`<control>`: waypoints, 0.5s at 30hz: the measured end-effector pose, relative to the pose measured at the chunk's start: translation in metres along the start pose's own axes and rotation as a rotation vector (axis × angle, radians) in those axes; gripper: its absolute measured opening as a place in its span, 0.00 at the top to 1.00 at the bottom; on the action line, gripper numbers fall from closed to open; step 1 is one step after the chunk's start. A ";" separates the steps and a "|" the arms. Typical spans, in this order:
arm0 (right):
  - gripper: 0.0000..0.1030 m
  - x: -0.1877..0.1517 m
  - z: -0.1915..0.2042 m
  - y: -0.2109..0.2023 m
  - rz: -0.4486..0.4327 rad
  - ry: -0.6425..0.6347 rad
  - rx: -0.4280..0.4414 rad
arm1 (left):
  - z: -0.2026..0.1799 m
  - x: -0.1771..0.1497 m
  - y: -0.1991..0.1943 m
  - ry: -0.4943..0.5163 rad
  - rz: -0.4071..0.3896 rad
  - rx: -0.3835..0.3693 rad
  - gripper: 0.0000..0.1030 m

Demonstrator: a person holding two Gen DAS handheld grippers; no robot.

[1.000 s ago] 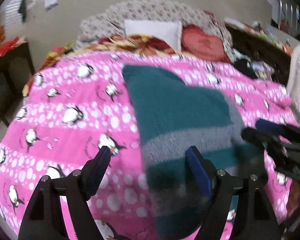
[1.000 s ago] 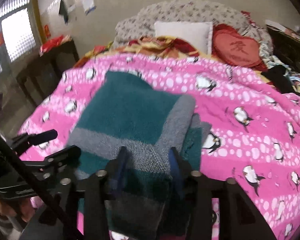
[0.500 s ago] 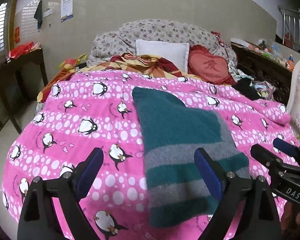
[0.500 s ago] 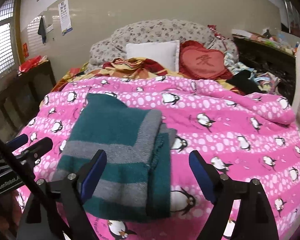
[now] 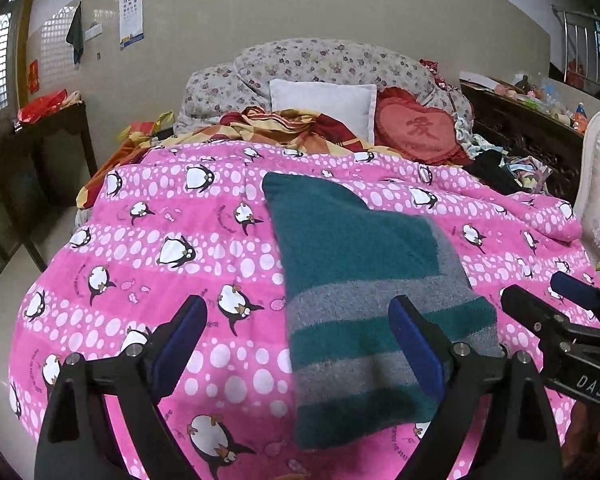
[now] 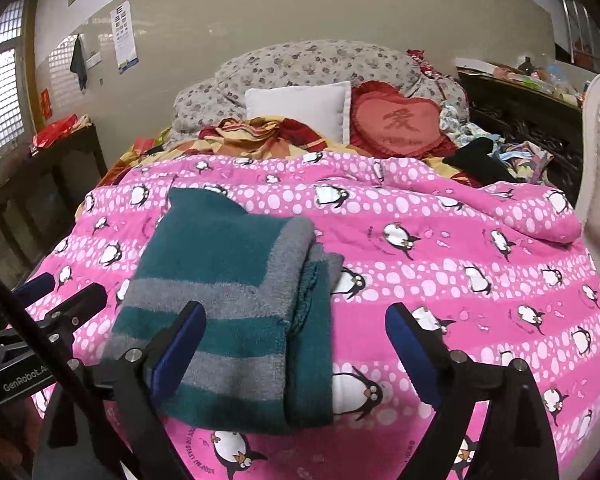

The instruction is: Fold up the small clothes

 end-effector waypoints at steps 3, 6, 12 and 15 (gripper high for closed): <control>0.09 -0.001 0.003 0.002 0.003 -0.001 0.007 | 0.000 -0.002 0.001 0.007 0.006 0.000 0.11; 0.09 -0.001 0.003 0.003 0.004 0.004 0.006 | 0.001 -0.002 0.001 0.001 0.006 0.002 0.11; 0.09 -0.002 0.004 0.005 0.009 0.003 0.007 | 0.003 -0.002 0.002 0.006 0.009 0.004 0.11; 0.09 -0.003 0.005 0.007 0.012 0.005 0.013 | 0.003 -0.002 0.002 0.005 0.010 0.005 0.11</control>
Point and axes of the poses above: each gripper's, at about its wrist camera, not at the fingertips, and y roughly the way its jaws point, z to its left, x to its top, the point moved 4 cm from there along y, roughly the way its jaws point, and after that the axes turned 11 degrees about -z, right-handed, at the moved point
